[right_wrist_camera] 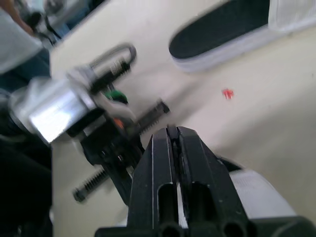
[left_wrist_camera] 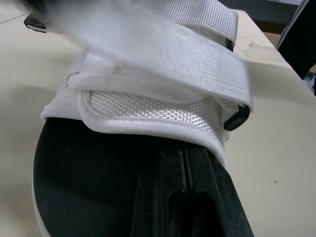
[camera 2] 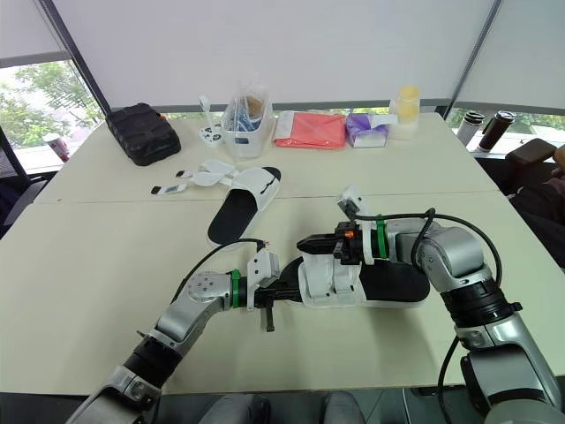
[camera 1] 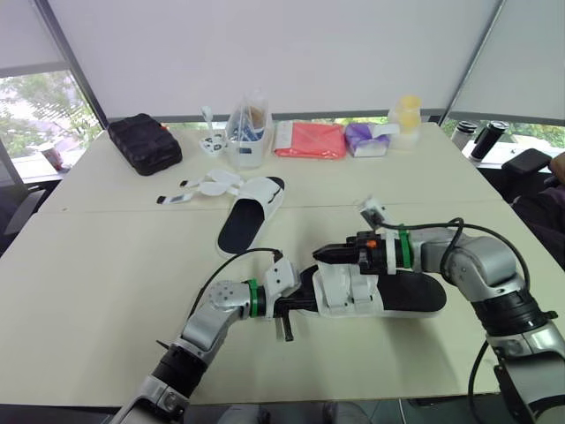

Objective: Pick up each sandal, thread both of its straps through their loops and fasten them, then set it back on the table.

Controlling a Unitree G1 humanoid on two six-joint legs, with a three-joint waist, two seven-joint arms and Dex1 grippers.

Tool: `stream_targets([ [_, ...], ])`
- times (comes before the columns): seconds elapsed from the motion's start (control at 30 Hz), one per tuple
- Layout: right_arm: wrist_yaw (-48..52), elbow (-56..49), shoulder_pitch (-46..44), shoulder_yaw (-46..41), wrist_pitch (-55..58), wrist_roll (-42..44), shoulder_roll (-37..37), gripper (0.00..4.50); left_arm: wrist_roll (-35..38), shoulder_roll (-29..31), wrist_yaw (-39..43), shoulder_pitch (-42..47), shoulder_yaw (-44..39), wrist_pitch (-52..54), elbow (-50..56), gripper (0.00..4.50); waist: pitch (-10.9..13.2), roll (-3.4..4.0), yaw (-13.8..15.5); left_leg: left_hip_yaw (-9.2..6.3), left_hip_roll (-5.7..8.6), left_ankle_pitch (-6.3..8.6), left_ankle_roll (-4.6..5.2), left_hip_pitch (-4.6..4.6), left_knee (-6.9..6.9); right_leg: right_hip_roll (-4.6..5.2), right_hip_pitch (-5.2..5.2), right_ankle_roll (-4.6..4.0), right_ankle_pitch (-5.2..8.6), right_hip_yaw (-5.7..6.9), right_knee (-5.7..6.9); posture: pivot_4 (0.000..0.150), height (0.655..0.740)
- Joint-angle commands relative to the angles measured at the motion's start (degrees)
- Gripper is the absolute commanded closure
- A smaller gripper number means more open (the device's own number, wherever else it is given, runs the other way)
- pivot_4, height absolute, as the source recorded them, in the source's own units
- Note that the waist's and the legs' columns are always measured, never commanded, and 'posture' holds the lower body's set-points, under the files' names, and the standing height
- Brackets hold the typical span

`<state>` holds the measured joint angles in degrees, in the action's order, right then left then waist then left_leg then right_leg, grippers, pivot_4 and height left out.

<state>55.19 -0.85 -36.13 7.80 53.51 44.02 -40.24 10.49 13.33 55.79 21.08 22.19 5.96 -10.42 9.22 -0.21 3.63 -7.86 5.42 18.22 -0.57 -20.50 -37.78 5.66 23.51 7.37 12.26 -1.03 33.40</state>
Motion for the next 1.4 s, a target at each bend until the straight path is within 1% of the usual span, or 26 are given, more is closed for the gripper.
stream_targets([
  [0.03,-2.1,-0.4,-1.7,-5.3,0.6,0.9,1.4,4.44,-3.4,1.0,-1.6,-1.7,1.4,2.5,-4.2,4.5,0.0,0.0,0.0,0.0,0.0,0.0,0.0,0.0,0.0,0.0,0.0,-0.01,0.0,0.0,0.0,0.15,0.74],
  [0.17,-3.8,1.0,-0.8,-5.8,-0.4,-1.7,2.4,4.44,-3.5,1.0,-1.4,-1.3,1.4,2.4,-4.5,4.5,0.0,0.01,-0.1,0.01,0.0,0.0,0.0,-0.01,0.0,0.0,0.03,-0.02,-0.01,-0.01,0.02,0.15,0.74],
  [0.37,-6.8,4.4,0.1,-1.7,-5.2,-11.4,2.8,4.44,-3.7,1.1,-1.6,-0.9,1.3,2.2,-4.9,4.5,0.0,0.02,-0.1,0.03,0.0,-0.02,-0.02,0.01,0.0,-0.01,0.03,-0.02,-0.02,-0.01,0.04,0.15,0.74],
  [0.6,-4.3,6.0,1.8,4.9,-11.6,-21.8,-0.7,4.44,-3.6,1.0,-2.0,-0.6,1.0,2.2,-5.5,4.5,0.0,0.03,-0.2,0.02,0.0,-0.04,-0.06,0.11,-0.11,-0.04,-0.1,0.0,-0.07,0.0,0.08,0.15,0.74],
  [0.73,-2.4,6.2,1.7,8.2,-15.3,-25.9,-1.7,4.44,-3.6,0.7,-2.2,-0.1,1.1,1.9,-6.1,4.5,-0.1,0.0,-0.2,0.01,0.0,-0.04,-0.06,0.14,-0.18,-0.04,-0.17,0.04,-0.09,0.01,0.08,0.15,0.74],
  [0.87,-1.6,7.2,1.4,8.5,-18.1,-27.9,-1.3,4.44,-3.7,0.6,-2.2,0.3,1.2,1.6,-6.6,4.5,-0.1,-0.03,-0.1,0.0,0.0,-0.04,-0.06,0.18,-0.22,-0.04,-0.24,0.06,-0.1,0.01,0.08,0.15,0.74],
  [0.9,-1.4,7.3,1.4,8.1,-18.5,-28.0,-1.1,4.17,-3.6,0.7,-2.1,0.3,1.2,1.5,-6.6,4.5,-0.1,-0.03,-0.1,0.0,0.0,-0.04,-0.06,0.19,-0.22,-0.04,-0.24,0.06,-0.11,0.01,0.08,0.15,0.74],
  [0.97,-1.4,7.1,1.4,6.8,-19.0,-27.9,-1.0,3.48,-3.6,0.7,-1.9,0.4,1.2,1.4,-6.6,4.5,-0.1,-0.04,-0.1,0.0,0.0,-0.04,-0.06,0.19,-0.23,-0.04,-0.24,0.05,-0.12,0.01,0.08,0.15,0.74],
  [1.07,-2.2,5.8,1.3,2.9,-18.2,-26.1,-1.0,1.98,-4.2,1.2,-1.6,0.5,1.4,0.2,-6.8,4.5,-0.1,-0.03,0.0,-0.01,0.01,-0.04,-0.06,0.15,-0.23,-0.04,-0.2,0.04,-0.13,0.0,0.08,0.15,0.74],
  [1.1,-2.9,5.1,1.3,0.9,-17.6,-25.3,-1.1,1.41,-4.5,1.7,-1.3,0.5,1.6,-0.3,-6.6,4.5,-0.1,-0.02,0.0,-0.02,0.01,-0.04,-0.06,0.11,-0.23,-0.04,-0.17,0.02,-0.14,0.0,0.08,0.15,0.74],
  [1.13,-3.0,3.2,1.8,-2.2,-15.4,-22.7,-1.5,0.97,-4.4,2.6,-1.1,0.2,1.3,-0.6,-5.6,4.5,-0.1,-0.02,0.0,-0.02,0.02,-0.04,-0.06,0.07,-0.23,-0.04,-0.13,0.01,-0.15,0.0,0.08,0.15,0.74],
  [1.17,-2.9,1.8,2.2,-4.3,-13.8,-21.0,-1.8,0.43,-4.2,3.3,-0.9,0.0,1.0,-0.7,-4.8,4.5,-0.1,-0.03,-0.1,-0.02,0.01,-0.04,-0.06,0.05,-0.23,-0.04,-0.11,0.01,-0.15,0.0,0.07,0.15,0.74],
  [1.2,-3.1,-0.1,2.9,-7.7,-11.1,-18.1,-2.1,0.03,-3.7,4.5,-0.5,-0.4,0.3,-0.5,-3.1,4.5,-0.1,-0.01,-0.1,-0.03,0.01,-0.04,-0.06,0.01,-0.23,-0.04,-0.07,0.01,-0.15,-0.01,0.08,0.15,0.74],
  [1.27,-3.7,-3.6,4.7,-15.7,-2.4,-10.2,-2.8,0.03,-1.0,7.5,-0.1,-1.8,-2.8,1.4,1.9,4.5,0.0,0.14,-0.2,-0.02,-0.01,-0.04,-0.06,-0.06,-0.2,-0.05,0.03,0.0,-0.16,-0.03,0.09,0.15,0.74],
  [1.3,-4.2,-4.7,5.3,-18.2,0.6,-7.7,-2.9,0.03,-0.1,8.5,-0.1,-2.2,-3.7,2.4,3.6,4.5,0.1,0.2,-0.4,-0.02,-0.01,-0.04,-0.06,-0.16,-0.18,-0.05,0.14,-0.02,-0.17,-0.06,0.1,0.15,0.74],
  [1.4,-5.1,-6.5,8.7,-25.6,9.6,0.1,-3.4,0.03,4.9,12.7,1.5,-4.2,-8.0,6.6,10.1,4.5,0.1,0.19,-1.4,0.0,-0.04,-0.05,-0.08,-0.72,-0.14,-0.07,0.85,-0.07,-0.22,-0.08,0.31,0.15,0.74],
])
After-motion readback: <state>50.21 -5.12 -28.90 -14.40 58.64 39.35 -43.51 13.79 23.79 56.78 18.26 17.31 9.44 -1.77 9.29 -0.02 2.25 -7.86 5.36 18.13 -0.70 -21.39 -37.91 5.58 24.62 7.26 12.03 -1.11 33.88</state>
